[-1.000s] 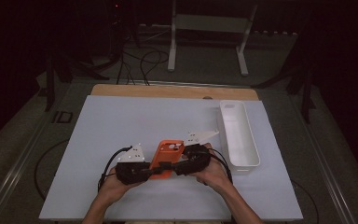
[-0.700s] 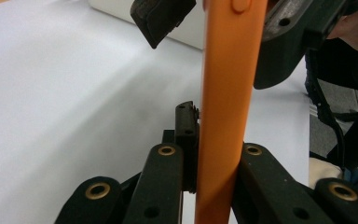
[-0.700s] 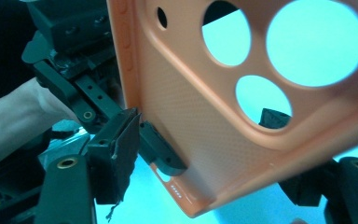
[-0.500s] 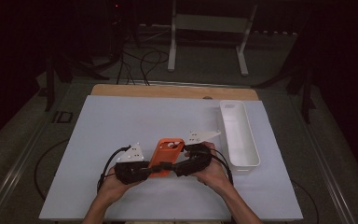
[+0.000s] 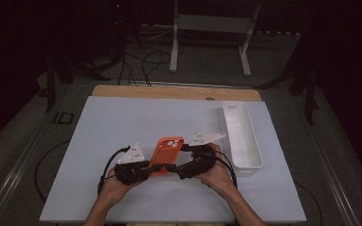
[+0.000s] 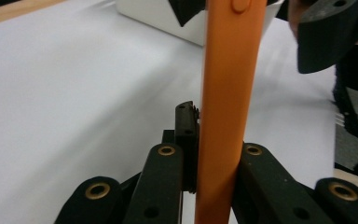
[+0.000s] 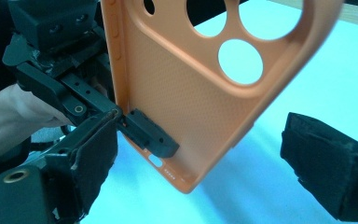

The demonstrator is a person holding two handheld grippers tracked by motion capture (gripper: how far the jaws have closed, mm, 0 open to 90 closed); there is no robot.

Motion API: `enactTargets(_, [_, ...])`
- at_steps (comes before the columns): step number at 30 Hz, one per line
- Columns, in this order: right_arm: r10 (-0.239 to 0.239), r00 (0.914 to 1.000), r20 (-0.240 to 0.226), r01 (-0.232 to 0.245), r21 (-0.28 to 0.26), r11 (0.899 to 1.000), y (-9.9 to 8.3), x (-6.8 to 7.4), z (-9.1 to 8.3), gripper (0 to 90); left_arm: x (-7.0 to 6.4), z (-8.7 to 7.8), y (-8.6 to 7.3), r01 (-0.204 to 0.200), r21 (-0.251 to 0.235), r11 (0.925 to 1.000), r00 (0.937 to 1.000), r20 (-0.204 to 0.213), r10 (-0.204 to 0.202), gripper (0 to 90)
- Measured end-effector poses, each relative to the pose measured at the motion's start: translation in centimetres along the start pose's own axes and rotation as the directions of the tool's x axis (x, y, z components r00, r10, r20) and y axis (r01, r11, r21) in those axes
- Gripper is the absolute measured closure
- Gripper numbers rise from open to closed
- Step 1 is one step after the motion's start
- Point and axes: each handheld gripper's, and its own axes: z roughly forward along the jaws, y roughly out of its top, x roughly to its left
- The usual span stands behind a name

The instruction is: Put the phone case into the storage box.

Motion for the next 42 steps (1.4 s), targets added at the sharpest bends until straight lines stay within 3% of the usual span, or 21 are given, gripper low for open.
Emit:
enactTargets(18, [0.047, 0.9971, 0.061, -0.044, -0.039, 0.998, -0.08, 0.11, -0.67, 9.3, -0.01, -0.07, 0.03, 0.016, -0.015, 0.9998, 0.9969, -0.077, -0.017, 85.5])
enactTargets(26, [0.041, 0.9942, 0.099, -0.037, -0.045, 0.998, -0.09, 0.43, -0.76, 9.3, -0.02, 0.04, 0.00, 0.023, -0.018, 0.9996, 0.9945, -0.101, -0.025, 85.5])
enactTargets(42, [0.061, 0.9904, 0.124, -0.054, -0.057, 0.997, -0.03, 0.42, -0.65, 9.3, -0.05, 0.07, -0.16, 0.046, -0.050, 0.9977, 0.9830, -0.175, -0.054, 85.5])
